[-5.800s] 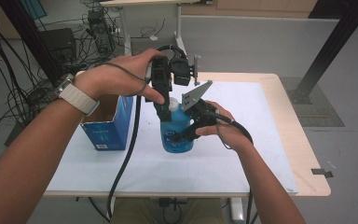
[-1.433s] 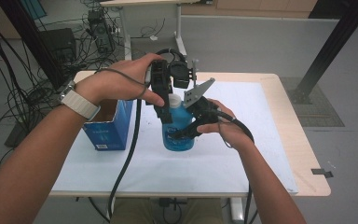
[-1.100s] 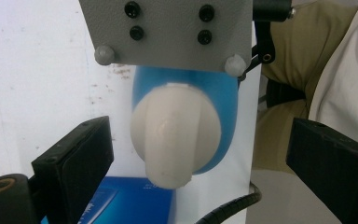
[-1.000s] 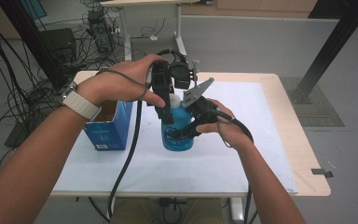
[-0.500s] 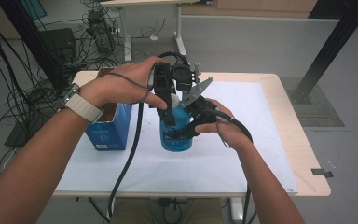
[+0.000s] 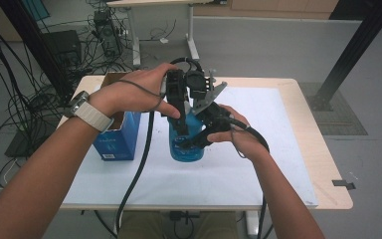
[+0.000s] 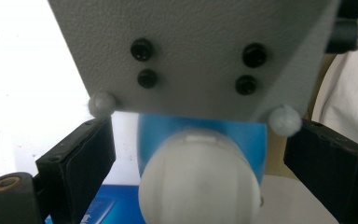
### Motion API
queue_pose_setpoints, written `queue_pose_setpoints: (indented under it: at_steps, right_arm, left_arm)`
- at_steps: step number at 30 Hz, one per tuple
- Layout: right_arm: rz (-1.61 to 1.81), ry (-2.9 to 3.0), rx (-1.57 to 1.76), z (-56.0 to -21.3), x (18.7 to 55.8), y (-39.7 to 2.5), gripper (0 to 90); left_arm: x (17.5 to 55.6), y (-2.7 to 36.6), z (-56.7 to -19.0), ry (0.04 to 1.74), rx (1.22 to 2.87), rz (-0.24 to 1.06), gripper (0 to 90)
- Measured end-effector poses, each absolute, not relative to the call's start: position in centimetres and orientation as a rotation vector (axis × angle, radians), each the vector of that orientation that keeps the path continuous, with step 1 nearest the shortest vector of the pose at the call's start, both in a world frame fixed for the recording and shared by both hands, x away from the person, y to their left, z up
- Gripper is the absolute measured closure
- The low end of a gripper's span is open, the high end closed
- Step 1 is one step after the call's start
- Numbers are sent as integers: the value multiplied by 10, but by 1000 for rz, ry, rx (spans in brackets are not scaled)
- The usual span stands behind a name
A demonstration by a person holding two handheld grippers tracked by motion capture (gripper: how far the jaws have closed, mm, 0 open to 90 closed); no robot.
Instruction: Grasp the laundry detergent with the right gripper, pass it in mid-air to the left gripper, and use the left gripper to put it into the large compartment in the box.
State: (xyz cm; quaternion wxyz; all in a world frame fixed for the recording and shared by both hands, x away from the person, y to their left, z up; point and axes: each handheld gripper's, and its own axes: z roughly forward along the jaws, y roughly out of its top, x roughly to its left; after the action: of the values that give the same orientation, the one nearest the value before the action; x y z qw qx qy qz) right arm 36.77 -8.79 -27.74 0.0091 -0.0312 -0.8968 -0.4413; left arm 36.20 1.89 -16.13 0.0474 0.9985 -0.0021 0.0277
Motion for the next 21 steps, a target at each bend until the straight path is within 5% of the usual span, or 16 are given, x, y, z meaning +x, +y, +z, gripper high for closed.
queue_pose_setpoints:
  at_steps: [21]
  right_arm:
    - [-1411,-2791,-97,-270,363,-88,437]
  left_arm:
    - [363,18,-169,-15,3033,49,142]
